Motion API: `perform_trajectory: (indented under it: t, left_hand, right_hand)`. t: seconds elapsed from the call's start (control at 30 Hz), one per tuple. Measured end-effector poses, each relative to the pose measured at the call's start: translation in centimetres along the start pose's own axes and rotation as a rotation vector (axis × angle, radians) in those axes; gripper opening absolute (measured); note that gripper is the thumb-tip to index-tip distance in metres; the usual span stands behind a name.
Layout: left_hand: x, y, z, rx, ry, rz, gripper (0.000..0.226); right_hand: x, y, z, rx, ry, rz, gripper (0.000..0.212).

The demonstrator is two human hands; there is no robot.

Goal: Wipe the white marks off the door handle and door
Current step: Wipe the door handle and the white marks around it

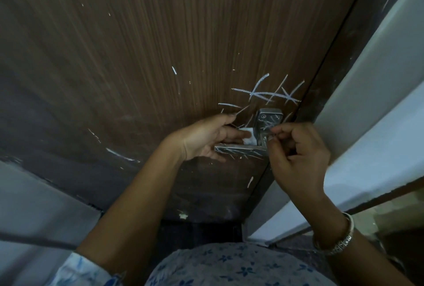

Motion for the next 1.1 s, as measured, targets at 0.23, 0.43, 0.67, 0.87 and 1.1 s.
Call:
perform_trajectory:
  t: [0.23, 0.43, 0.67, 0.87, 1.1]
  left_hand:
    - [1.8, 0.7, -1.3, 0.116, 0.041, 0.297, 0.052]
    - [3.9, 0.0, -3.2, 0.245, 0.166, 0.324, 0.07]
    - [3.8, 0.2, -2.9, 0.261, 0.094, 0.427, 0.072]
    - [5.0, -0.4, -3.5, 0.314, 0.121, 0.494, 0.091]
    - [3.5, 0.2, -3.2, 0.31, 0.108, 0.433, 0.072]
  right_hand:
    - [0.4, 0.2, -0.1, -0.012, 0.007, 0.006, 0.009]
    - [0.5, 0.7, -0.2, -0.036, 0.016, -0.005, 0.008]
    - [0.2, 1.0, 0.1, -0.037, 0.017, -0.013, 0.008]
    - [0.0, 1.1, 0.3, -0.047, 0.017, -0.013, 0.009]
    - [0.2, 1.6, 0.0, -0.09, 0.037, -0.012, 0.012]
Point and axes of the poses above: each hand's wrist, its own z-axis towards the middle knuckle, its own y-axis out of the palm, x = y × z, the point moved 9 cm from there along z, towards the middle knuckle, and after that the axes turned 4 degrees about -y, right-handed, at the moved point
